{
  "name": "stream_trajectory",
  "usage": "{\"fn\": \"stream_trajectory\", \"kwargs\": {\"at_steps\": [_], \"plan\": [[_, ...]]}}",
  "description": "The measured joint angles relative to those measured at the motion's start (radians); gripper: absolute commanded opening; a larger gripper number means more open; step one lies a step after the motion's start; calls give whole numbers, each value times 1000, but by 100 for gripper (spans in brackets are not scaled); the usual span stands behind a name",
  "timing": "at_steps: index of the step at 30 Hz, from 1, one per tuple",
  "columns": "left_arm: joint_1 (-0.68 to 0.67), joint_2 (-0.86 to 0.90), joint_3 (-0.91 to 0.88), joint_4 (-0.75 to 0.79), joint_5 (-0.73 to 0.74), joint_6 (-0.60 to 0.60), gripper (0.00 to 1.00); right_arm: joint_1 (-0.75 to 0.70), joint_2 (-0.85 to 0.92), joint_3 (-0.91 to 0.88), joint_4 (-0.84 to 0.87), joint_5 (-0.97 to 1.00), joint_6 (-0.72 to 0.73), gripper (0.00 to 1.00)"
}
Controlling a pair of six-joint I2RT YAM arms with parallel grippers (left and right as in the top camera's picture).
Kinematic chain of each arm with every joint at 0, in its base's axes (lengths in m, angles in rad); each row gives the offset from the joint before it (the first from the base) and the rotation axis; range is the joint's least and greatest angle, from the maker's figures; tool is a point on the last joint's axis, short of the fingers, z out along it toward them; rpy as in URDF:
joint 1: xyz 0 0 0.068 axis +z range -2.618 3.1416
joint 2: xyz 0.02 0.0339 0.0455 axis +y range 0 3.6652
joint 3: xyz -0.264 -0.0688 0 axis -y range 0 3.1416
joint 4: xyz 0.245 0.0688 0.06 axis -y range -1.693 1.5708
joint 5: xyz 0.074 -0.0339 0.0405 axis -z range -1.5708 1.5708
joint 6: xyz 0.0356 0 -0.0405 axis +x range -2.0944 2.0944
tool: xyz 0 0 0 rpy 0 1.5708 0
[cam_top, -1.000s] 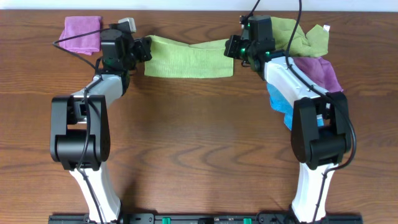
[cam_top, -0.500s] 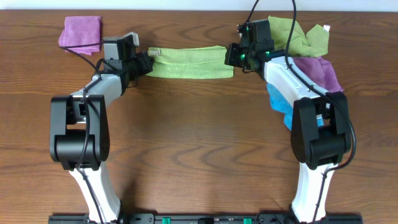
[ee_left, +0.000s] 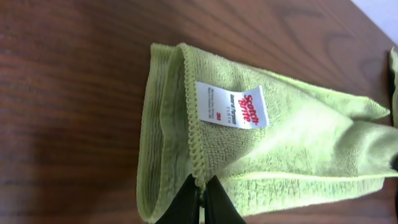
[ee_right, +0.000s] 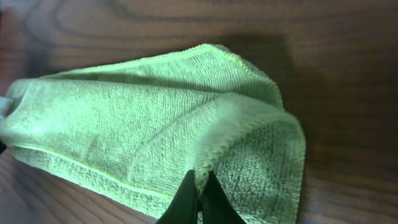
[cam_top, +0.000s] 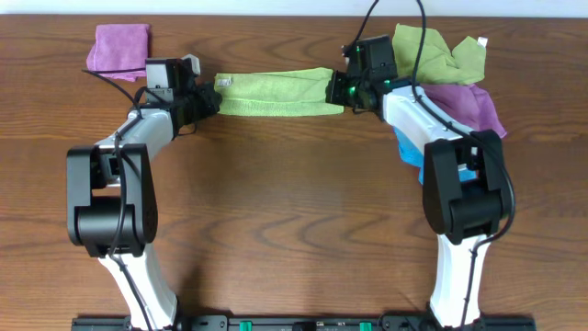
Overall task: Fold the cloth
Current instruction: 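Lay the folded edge onto the far edge and release both grippers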
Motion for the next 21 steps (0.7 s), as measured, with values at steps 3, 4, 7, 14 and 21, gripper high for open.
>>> {"fn": "stream_trajectory", "kwargs": {"at_steps": [3,4,7,14,21], "plan": [[0,0,0,-28,0,2,6,0,1,0,-1,1,0,2],[0,0,0,-37,0,2,5,0,0,0,-2,1,0,2],[0,0,0,-47,-5,5,6,0,1,0,-5,2,0,18],[1,0,0,-43,-20,42,53,0,1,0,-4,9,-14,63],[24,-17,3,-45,6,101,54,-5,1,94,-134,1,-77,73]]}}
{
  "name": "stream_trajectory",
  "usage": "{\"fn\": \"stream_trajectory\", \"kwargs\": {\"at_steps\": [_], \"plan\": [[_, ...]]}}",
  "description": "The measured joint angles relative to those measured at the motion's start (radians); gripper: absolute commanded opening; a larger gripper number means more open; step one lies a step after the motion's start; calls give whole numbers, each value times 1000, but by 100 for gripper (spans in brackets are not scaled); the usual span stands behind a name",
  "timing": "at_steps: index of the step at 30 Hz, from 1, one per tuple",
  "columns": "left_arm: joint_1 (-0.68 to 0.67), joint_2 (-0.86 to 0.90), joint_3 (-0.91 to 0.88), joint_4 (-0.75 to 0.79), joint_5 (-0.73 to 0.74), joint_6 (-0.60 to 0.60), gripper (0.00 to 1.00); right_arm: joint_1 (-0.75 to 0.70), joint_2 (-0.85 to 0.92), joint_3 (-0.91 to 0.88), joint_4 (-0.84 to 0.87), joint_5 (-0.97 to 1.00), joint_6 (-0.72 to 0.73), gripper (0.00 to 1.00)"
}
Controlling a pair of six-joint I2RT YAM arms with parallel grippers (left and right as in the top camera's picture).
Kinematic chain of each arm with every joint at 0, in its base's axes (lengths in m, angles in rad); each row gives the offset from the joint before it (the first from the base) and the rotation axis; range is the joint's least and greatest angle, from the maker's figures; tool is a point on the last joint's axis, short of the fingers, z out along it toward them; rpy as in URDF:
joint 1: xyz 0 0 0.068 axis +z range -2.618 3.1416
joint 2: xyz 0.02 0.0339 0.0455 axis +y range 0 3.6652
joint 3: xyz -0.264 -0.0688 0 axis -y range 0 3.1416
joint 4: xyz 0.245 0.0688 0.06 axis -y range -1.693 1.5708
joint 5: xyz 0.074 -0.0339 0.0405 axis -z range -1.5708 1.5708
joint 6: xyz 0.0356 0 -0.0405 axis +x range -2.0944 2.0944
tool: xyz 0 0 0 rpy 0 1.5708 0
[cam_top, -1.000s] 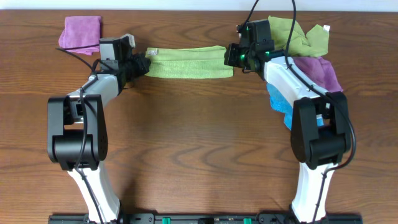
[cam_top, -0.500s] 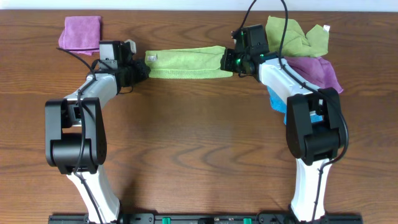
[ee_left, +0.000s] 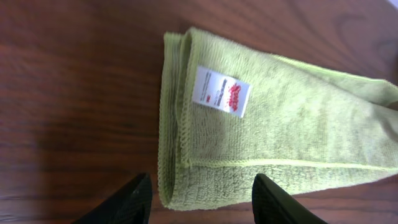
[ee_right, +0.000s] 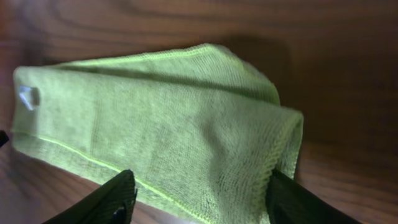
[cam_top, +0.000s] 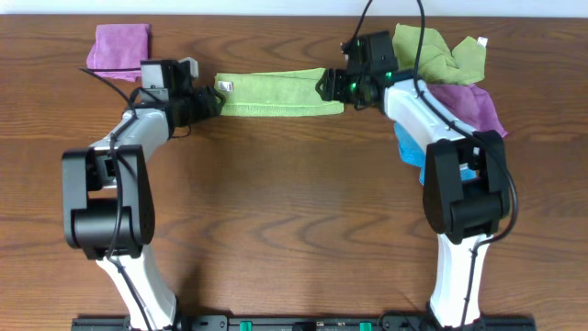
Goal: Fold the cloth
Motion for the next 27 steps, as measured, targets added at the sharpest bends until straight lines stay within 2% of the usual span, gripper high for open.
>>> {"fn": "stream_trajectory", "kwargs": {"at_steps": [6,9,10,11,12,13,17,27], "plan": [[4,-118,39,0,10,69,52,0,0,209,-197,53,-74,77],[-2,-204,61,7,16,108,43,2,-1,297,-278,111,-99,77],[-6,-231,66,9,17,121,37,3,-2,322,-299,133,-107,72],[-10,-249,70,12,20,132,29,5,-4,339,-312,151,-119,58],[-18,-269,76,13,21,154,7,9,-8,355,-325,174,-130,22],[-24,-275,77,13,21,154,6,12,-11,359,-331,182,-139,2],[-58,-241,78,13,11,193,6,50,-16,358,-339,229,-172,1],[-116,3,77,61,-43,241,6,124,-15,244,-332,389,-202,1]]}}
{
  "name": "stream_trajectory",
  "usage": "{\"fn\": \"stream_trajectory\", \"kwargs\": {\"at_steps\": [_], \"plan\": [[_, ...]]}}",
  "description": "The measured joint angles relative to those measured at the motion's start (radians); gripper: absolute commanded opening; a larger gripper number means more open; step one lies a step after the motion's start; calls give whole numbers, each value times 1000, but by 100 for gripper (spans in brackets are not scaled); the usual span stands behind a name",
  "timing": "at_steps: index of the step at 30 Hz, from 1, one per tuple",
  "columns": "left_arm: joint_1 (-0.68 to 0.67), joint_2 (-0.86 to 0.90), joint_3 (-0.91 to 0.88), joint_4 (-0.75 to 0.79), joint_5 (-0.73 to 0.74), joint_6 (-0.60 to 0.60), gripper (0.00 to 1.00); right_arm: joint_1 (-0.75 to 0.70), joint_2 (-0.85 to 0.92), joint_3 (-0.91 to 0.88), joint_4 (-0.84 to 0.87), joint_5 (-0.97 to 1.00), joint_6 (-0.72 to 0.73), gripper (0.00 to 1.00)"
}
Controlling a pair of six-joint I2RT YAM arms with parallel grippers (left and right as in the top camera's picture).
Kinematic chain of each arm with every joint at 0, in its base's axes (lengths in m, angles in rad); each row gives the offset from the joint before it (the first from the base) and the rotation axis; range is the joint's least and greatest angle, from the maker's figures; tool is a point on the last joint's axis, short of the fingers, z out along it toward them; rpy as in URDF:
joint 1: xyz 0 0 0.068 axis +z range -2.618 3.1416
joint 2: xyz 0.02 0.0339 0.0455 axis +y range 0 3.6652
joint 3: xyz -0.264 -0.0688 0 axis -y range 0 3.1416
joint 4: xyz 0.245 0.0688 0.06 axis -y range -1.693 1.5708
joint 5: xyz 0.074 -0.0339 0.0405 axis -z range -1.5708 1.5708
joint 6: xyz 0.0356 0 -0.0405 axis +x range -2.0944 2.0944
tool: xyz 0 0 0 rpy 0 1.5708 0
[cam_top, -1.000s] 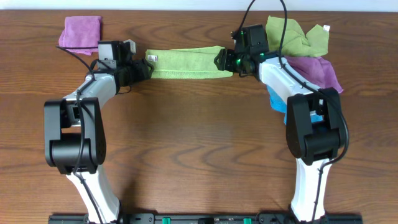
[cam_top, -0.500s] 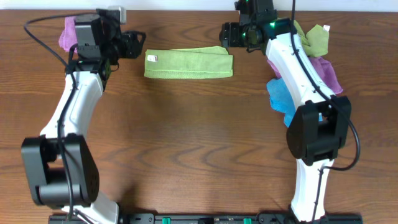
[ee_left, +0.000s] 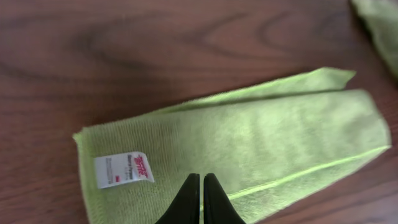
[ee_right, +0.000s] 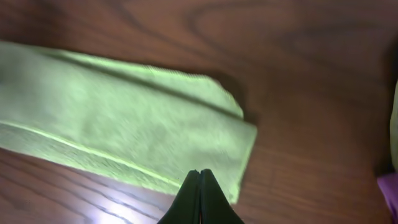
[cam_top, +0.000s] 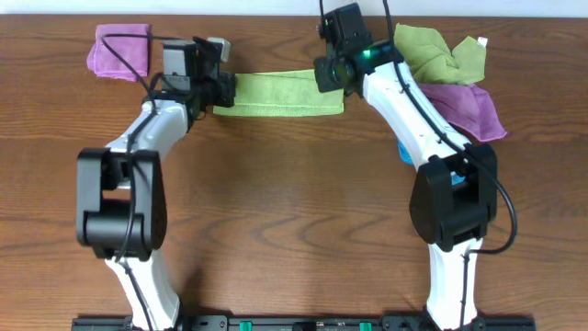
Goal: Fold the cloth
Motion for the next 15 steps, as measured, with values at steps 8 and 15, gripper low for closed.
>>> {"fn": "stream_trajectory", "kwargs": {"at_steps": [8,15], "plan": [[-34,41,0,20,-109,5,6,-2,7,-75,13,19,-4,2],[-72,92,0,18,-222,8,6,-2,8,-111,70,17,-4,1]]}}
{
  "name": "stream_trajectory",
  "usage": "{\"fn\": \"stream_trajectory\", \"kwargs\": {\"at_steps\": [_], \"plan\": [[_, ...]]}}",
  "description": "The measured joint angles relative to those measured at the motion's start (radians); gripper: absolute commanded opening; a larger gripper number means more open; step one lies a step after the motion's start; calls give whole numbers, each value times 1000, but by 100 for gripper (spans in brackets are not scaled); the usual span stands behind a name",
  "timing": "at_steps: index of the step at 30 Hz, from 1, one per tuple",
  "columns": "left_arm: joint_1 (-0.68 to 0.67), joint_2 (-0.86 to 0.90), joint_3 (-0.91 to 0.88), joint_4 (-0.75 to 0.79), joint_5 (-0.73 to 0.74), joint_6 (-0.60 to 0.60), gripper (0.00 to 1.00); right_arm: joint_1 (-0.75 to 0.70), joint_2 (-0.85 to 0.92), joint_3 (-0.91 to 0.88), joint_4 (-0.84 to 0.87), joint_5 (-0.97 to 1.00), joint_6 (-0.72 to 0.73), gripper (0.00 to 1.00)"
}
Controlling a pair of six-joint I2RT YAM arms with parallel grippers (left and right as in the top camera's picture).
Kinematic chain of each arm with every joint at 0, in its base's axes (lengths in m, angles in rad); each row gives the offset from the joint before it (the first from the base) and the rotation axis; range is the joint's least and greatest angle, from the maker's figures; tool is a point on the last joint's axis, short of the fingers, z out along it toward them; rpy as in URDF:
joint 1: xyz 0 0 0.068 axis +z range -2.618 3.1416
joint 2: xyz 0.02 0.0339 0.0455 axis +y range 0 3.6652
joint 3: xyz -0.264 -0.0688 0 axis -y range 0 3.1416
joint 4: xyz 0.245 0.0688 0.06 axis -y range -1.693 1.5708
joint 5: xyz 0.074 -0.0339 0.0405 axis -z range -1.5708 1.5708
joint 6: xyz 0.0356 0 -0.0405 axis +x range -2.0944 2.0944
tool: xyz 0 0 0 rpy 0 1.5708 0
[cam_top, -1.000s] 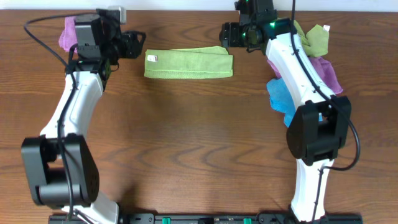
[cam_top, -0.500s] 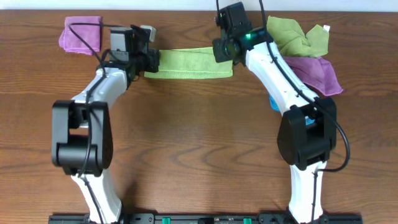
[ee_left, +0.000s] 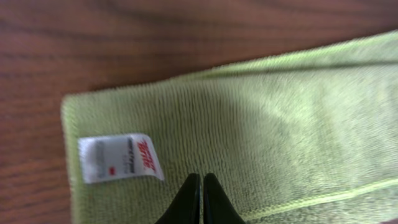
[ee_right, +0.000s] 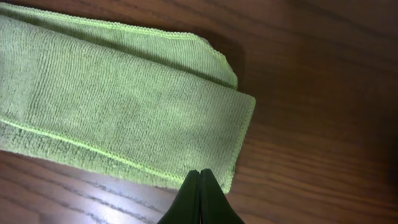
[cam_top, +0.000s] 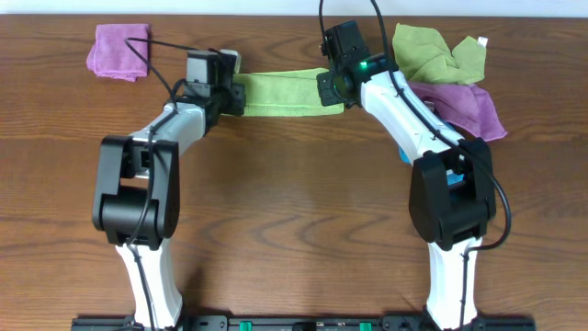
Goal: Fold the cloth
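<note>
The green cloth [cam_top: 285, 92] lies as a long folded strip at the back of the table. Its left end, with a white label [ee_left: 118, 158], fills the left wrist view, and its right end [ee_right: 112, 124] shows in the right wrist view. My left gripper [cam_top: 231, 96] is shut, its tips [ee_left: 202, 185] right over the cloth beside the label. My right gripper [cam_top: 329, 90] is also shut, its tips [ee_right: 200, 179] at the near edge of the strip's right end. Nothing shows between either pair of fingers.
A folded purple cloth [cam_top: 119, 51] lies at the back left corner. At the back right sits a heap of a crumpled green cloth [cam_top: 436, 51], a purple cloth [cam_top: 464, 106] and something blue [cam_top: 404, 147] under the right arm.
Both grippers stay shut. The left one has moved right and closer to the cloth's label end. The right one has come closer to the strip's right end.
Both grippers were shut on the ends of the folded green strip, holding it stretched. Then both stood open with the strip lying flat on the table. Later they were shut above the strip, and now they sit shut close over its two ends.
</note>
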Motion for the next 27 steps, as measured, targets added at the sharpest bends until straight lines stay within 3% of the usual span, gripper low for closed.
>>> {"fn": "stream_trajectory", "kwargs": {"at_steps": [10,27], "plan": [[-12,25,2,-23,-71,1,6,0,50,-39,65,-5,0,2],[-12,-7,57,-323,-79,-9,6,0,155,-47,276,-28,8,1]]}}
